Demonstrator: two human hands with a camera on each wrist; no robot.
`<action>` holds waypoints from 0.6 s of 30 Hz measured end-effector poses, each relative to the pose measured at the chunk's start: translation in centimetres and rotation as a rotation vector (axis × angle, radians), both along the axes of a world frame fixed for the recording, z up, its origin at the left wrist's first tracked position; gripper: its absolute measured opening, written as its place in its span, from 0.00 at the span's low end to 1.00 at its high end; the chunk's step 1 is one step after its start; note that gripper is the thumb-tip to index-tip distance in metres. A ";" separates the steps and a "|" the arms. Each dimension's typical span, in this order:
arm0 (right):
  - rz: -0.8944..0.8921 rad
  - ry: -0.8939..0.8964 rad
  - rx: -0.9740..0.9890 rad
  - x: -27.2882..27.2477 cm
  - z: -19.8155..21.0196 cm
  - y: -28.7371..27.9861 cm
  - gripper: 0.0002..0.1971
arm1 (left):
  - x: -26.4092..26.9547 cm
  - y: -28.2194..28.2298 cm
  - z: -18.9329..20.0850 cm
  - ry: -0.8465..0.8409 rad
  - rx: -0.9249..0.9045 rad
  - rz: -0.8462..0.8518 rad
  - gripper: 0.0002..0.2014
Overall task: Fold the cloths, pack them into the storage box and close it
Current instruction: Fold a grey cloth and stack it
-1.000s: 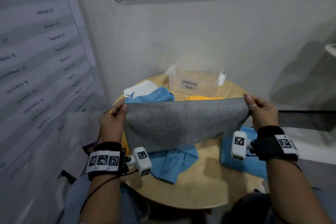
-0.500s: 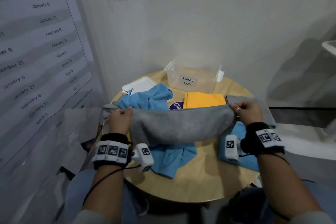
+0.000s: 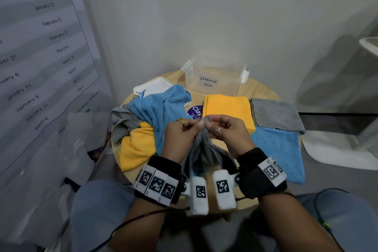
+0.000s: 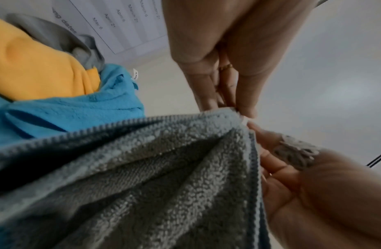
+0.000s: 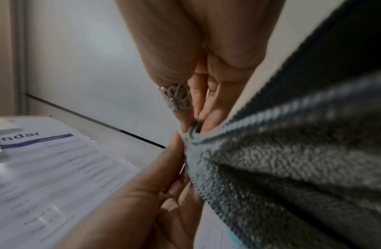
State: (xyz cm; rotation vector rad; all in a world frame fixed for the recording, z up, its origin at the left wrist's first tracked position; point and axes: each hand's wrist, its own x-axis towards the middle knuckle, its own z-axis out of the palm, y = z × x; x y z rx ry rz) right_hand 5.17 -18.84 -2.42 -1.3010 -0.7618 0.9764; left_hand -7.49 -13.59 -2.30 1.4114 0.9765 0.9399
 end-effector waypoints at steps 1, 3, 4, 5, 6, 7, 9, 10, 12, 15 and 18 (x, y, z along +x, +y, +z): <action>0.007 0.007 0.000 0.1 0.0 -0.3 0.09 | -0.1 0.0 -0.1 0.003 -0.003 -0.011 0.06; -0.015 0.011 0.017 0.0 0.0 -0.8 0.13 | -0.2 -0.1 -0.4 0.021 0.016 -0.016 0.08; -0.041 0.010 0.034 -0.1 0.0 -1.0 0.16 | -0.2 -0.3 -0.4 0.027 0.039 -0.004 0.09; -0.072 -0.001 0.047 -0.3 0.0 -1.1 0.18 | -0.2 -0.4 -0.4 0.028 0.067 0.018 0.09; -0.101 -0.020 0.053 -0.5 0.0 -1.2 0.21 | -0.1 -0.6 -0.3 0.034 0.098 0.044 0.08; -0.122 -0.044 0.055 -0.8 0.0 -1.3 0.23 | 0.0 -0.8 -0.2 0.041 0.128 0.067 0.07; -0.133 -0.098 0.062 -1.1 0.0 -1.4 0.25 | 0.1 -1.3 0.1 0.064 0.187 0.089 0.05; -0.107 -0.132 0.070 -1.2 0.0 -1.6 0.25 | 0.1 -1.4 0.2 0.082 0.217 0.086 0.05; 0.020 -0.203 0.089 -1.2 0.1 -1.9 0.24 | 0.0 -1.5 0.3 0.092 0.242 0.066 0.09; 0.215 -0.126 0.103 -1.0 -0.3 -2.1 0.23 | -0.5 -0.7 0.1 0.172 0.298 0.081 0.12; 0.140 -0.223 0.076 0.5 -1.0 -1.9 0.22 | -1.3 0.3 0.1 0.232 0.370 0.093 0.05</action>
